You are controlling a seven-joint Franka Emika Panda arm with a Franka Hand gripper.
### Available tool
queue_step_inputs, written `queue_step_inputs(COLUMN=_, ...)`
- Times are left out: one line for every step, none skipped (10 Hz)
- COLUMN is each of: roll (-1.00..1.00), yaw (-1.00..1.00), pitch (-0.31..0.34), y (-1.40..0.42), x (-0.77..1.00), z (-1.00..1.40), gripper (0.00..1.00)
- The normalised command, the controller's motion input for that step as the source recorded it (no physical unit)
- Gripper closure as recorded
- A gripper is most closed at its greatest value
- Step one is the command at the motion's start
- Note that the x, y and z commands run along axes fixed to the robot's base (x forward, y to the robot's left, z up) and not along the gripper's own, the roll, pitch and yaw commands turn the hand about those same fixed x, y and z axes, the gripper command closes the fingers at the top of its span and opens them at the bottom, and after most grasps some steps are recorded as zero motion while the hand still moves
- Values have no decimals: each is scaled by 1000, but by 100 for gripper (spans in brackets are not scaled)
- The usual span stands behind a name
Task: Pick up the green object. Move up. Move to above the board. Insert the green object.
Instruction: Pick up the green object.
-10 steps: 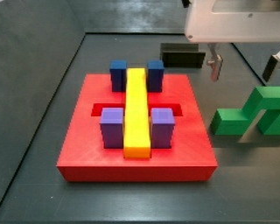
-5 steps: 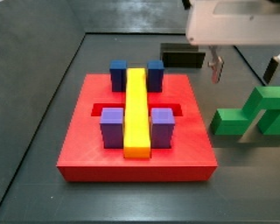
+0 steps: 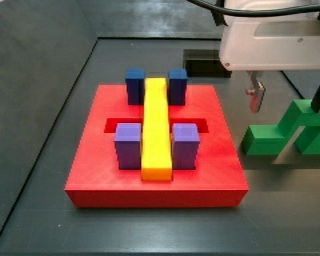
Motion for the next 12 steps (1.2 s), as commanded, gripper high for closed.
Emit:
queue_step_inputs(roll=0, yaw=0, pitch=0, y=0, x=34, z=-23, gripper=0)
queue_step_inputs(roll=-169, yaw=391, pitch=0, y=-89, x=646, z=-206, gripper=0)
queue_step_inputs(roll=0, yaw=743, pitch=-43, y=-197, x=300, z=0, gripper=0)
queue_step_inputs(roll=-154, yaw=409, pitch=0, y=-354, x=494, z=0, gripper=0)
queue_step_inputs(roll=-201, yaw=200, pitch=0, y=-420, x=686, z=20, gripper=0)
queue_step_inputs(roll=-217, yaw=106, pitch=20, y=-426, x=797, z=54, gripper=0)
queue_step_inputs(roll=0, yaw=146, pitch=107, y=-89, x=523, z=29, gripper=0)
queue_step_inputs(roll=0, yaw=0, pitch=-16, y=0, x=0, z=0, gripper=0)
queue_step_inputs(roll=-69, yaw=-71, pitch=0, y=-20, x=1000, z=54, gripper=0)
queue_step_inputs(roll=-47, yaw=-60, pitch=0, y=-103, x=1000, z=183, gripper=0)
queue_step_inputs(roll=-31, yaw=-94, pitch=-11, y=-149, x=1000, z=214, gripper=0)
queue_step_inputs(roll=-21, yaw=-103, pitch=-21, y=-171, x=1000, z=223, gripper=0)
